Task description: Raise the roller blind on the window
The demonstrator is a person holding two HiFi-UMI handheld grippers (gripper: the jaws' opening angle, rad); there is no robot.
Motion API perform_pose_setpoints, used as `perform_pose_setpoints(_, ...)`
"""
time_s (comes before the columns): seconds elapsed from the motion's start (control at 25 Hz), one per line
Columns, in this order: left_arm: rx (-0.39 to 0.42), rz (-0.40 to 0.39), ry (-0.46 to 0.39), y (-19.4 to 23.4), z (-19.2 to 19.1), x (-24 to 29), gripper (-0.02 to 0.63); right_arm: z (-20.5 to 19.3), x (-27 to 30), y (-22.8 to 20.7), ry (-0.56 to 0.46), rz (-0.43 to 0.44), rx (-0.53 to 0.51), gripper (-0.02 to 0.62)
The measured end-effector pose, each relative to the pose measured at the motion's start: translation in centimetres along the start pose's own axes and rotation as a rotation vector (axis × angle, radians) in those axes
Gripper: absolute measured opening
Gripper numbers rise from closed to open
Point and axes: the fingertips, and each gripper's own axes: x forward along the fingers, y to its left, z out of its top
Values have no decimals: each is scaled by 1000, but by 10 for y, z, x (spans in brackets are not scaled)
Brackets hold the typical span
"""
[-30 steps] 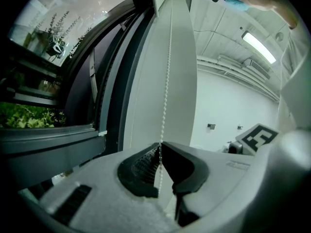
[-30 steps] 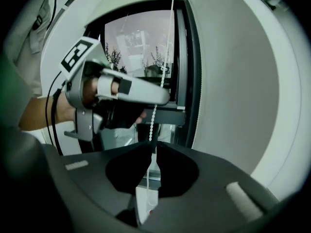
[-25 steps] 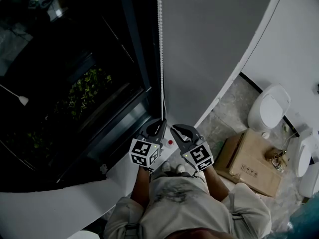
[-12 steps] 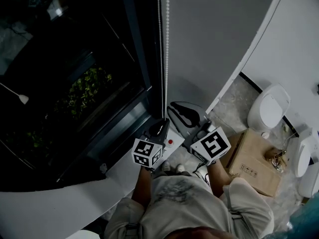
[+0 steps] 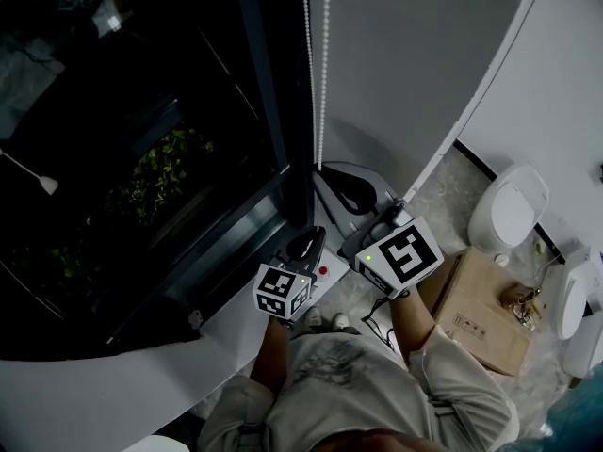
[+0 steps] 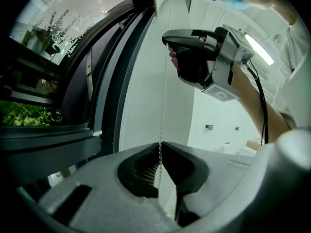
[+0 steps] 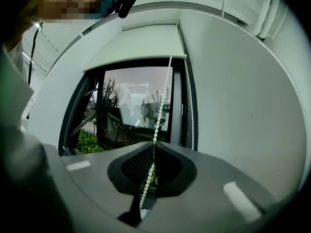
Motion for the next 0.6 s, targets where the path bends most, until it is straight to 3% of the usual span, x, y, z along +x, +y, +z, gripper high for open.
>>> perform_pose_setpoints(0.6,-27,-5,55,-2,-31,8,23,-19,-9,4,-27,-59,-75,11)
